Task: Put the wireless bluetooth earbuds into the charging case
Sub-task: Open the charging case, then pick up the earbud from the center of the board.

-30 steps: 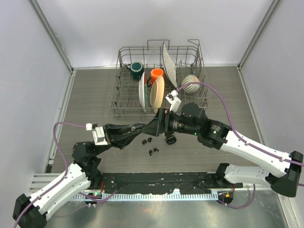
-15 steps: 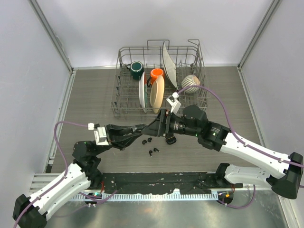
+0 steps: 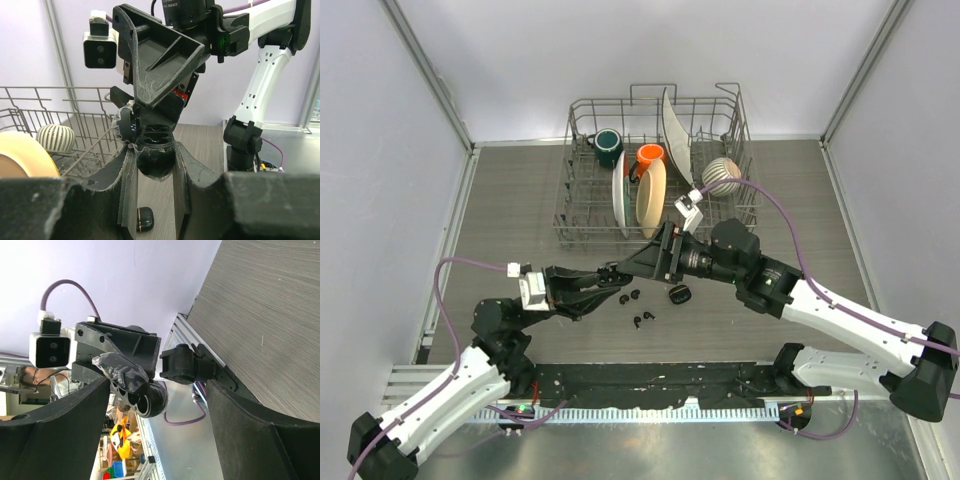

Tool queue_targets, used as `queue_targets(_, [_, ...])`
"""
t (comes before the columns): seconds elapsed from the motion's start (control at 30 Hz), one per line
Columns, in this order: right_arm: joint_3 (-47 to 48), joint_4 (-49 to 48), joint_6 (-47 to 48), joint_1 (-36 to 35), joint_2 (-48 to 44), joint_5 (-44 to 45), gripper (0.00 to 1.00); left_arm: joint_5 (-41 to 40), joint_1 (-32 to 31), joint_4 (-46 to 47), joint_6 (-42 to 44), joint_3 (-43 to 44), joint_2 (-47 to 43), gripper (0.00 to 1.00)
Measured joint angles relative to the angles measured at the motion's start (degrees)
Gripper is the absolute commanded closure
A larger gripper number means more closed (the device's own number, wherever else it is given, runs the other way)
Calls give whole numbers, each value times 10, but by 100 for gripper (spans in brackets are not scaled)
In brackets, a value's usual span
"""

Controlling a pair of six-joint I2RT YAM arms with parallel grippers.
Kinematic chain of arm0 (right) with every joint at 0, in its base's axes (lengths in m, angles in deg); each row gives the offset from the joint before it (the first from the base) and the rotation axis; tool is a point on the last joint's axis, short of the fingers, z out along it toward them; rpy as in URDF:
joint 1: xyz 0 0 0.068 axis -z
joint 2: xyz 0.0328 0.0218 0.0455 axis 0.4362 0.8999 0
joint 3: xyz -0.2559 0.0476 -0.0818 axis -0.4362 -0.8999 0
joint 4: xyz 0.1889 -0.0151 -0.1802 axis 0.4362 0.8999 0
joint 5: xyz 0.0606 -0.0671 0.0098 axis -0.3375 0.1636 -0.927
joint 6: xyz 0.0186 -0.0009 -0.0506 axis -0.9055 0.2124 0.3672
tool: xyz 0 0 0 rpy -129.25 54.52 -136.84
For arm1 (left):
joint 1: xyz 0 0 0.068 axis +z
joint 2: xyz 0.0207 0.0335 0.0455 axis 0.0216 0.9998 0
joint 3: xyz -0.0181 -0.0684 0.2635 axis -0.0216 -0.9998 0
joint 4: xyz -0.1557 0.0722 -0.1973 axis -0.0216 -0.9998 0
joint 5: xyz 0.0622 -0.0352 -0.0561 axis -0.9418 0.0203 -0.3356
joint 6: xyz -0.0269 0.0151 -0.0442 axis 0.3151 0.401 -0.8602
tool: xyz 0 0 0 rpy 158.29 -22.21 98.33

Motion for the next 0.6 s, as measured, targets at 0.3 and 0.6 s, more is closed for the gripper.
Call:
queue_targets(0.3, [3,-18,21,13,-41,22,19,-46,-4,-37,25,-14,-62,100])
queue_targets(0.6, [26,105,127,36,-50,110,29,-87,-5,-81,26,-18,-119,100])
